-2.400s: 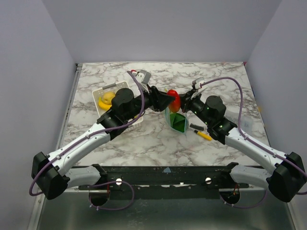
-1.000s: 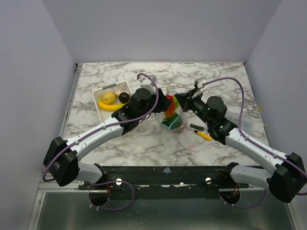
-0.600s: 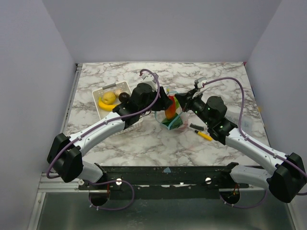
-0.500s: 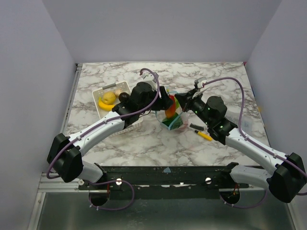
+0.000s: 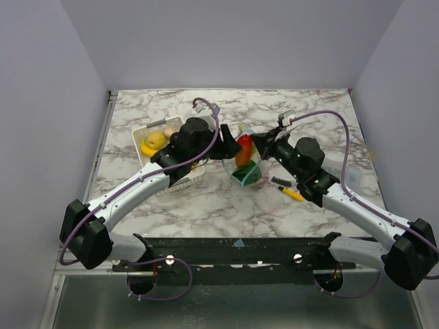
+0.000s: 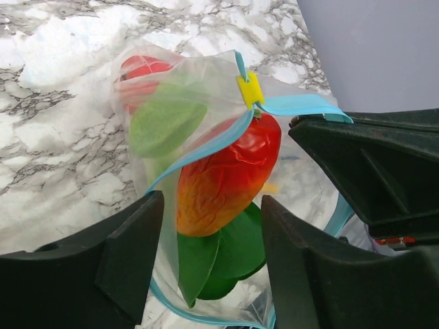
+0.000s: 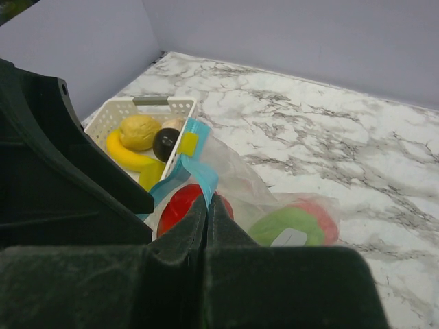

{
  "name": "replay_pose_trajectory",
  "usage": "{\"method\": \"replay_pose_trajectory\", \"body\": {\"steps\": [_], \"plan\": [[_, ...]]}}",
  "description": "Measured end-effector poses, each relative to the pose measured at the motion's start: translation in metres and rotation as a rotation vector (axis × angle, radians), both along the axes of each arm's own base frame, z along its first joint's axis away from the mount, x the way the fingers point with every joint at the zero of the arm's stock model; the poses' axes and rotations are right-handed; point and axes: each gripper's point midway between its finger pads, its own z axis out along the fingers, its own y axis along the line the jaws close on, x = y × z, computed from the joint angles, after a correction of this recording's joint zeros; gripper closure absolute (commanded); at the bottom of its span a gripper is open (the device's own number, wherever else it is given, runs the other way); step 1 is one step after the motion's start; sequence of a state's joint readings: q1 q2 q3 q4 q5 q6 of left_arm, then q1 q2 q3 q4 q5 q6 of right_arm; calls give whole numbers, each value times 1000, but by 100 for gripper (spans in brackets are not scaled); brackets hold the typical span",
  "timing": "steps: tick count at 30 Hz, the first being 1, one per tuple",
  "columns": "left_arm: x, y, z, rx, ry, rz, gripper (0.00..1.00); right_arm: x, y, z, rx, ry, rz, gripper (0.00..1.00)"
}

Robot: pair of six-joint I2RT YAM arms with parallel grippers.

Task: Place the food in the zip-top bag and seal the zipper
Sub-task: Place the fake fruit in the zipper food storage bag.

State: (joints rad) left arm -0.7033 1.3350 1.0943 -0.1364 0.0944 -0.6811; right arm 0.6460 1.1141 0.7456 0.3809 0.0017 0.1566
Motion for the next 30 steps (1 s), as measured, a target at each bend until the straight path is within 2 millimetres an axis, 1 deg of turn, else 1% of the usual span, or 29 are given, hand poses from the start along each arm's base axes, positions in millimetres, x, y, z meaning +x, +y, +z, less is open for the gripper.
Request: {"method": "replay_pose_trajectory", "body": {"steps": [5, 7, 8, 10, 11, 13, 15, 17, 20, 23, 24, 27, 29, 30], "plan": [[-1, -1, -3, -6, 9, -17, 67, -1, 1, 0, 0, 0, 5, 100], [2, -6, -8, 0, 26, -27, 71, -1, 1, 0, 0, 0, 8, 99], [5, -10, -11, 4, 41, -29, 71, -1, 1, 0, 0, 0, 8, 100], [14, -20, -15, 15, 72, -35, 64, -1, 1, 0, 1, -1, 8, 100], [20, -26, -18, 26, 96, -37, 59, -2, 0, -1, 1, -1, 8, 100], [28, -34, -23, 38, 120, -38, 49, -3, -1, -2, 2, -3, 8, 99], [27, -34, -31, 54, 144, -38, 43, -4, -1, -2, 2, -3, 8, 100], [19, -27, -38, 68, 154, -40, 39, -4, -1, -1, 4, -6, 8, 100], [2, -7, -42, 82, 147, -40, 35, -3, -1, 0, 7, -9, 8, 100], [-11, 12, -27, 62, 92, -47, 30, -3, -1, 1, 9, -12, 8, 99], [-13, 18, -20, 48, 64, -45, 30, -3, -1, 1, 9, -12, 8, 100], [-16, 29, 1, 10, -6, -42, 43, -4, 0, 1, 10, -13, 12, 100], [-15, 27, 12, -17, -44, -61, 55, -4, 0, 2, 11, -14, 16, 99], [-15, 23, 14, -27, -51, -77, 59, -4, 1, 2, 12, -16, 18, 100]]}}
